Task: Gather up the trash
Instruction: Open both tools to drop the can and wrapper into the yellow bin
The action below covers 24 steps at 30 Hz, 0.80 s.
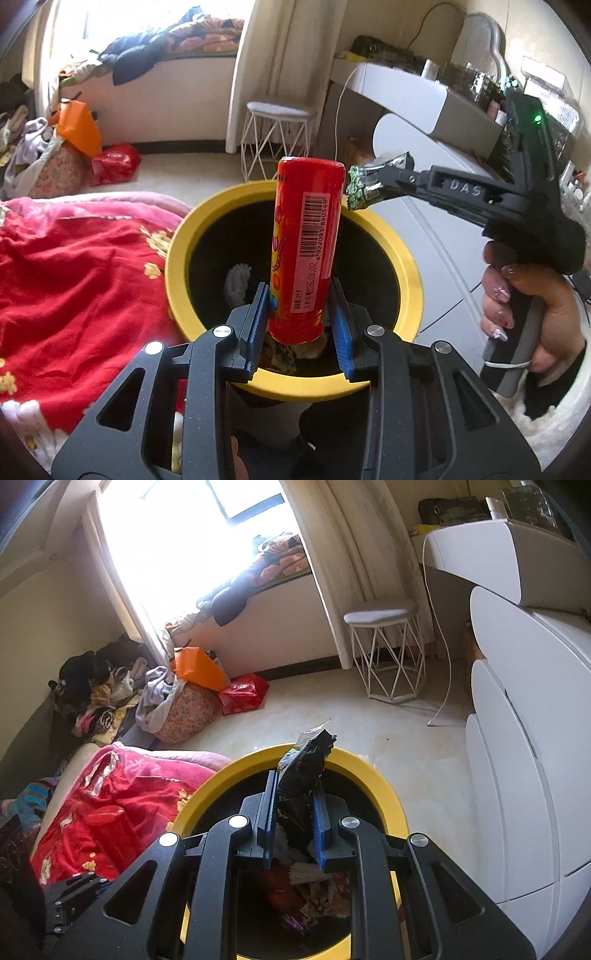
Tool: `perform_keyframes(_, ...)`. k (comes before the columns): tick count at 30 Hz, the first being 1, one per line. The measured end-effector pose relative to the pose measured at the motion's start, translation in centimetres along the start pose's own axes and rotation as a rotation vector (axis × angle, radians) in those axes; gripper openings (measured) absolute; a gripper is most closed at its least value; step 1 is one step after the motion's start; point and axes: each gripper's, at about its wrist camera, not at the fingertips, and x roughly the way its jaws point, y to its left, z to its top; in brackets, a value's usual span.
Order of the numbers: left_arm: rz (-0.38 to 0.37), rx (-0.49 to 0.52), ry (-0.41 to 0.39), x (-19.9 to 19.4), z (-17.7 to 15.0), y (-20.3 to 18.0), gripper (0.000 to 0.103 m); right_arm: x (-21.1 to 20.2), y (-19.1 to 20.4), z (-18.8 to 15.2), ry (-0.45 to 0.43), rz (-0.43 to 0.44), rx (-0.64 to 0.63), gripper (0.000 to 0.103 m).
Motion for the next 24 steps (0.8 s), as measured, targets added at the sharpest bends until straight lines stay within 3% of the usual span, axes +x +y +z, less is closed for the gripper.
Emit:
perform_keyframes(13, -0.01, -0.004, 0.075, 3.9, -0.1, -0.5, 0.026, 1.6, -0.9, -0.6, 0.068, 0.009, -0.004, 0.019)
perform_keyframes(19, -0.011, 0.001, 0.084, 4.7, 0.0, -0.7, 0.027, 2.0, -1.5, -0.4, 0.083, 0.011, 0.022, 0.028)
perform_keyframes(24, 0.002, -0.014, 0.069, 4.2, 0.1, -0.5, 0.054, 1.7, -1.7, -0.4, 0.08, 0.01, 0.026, 0.035)
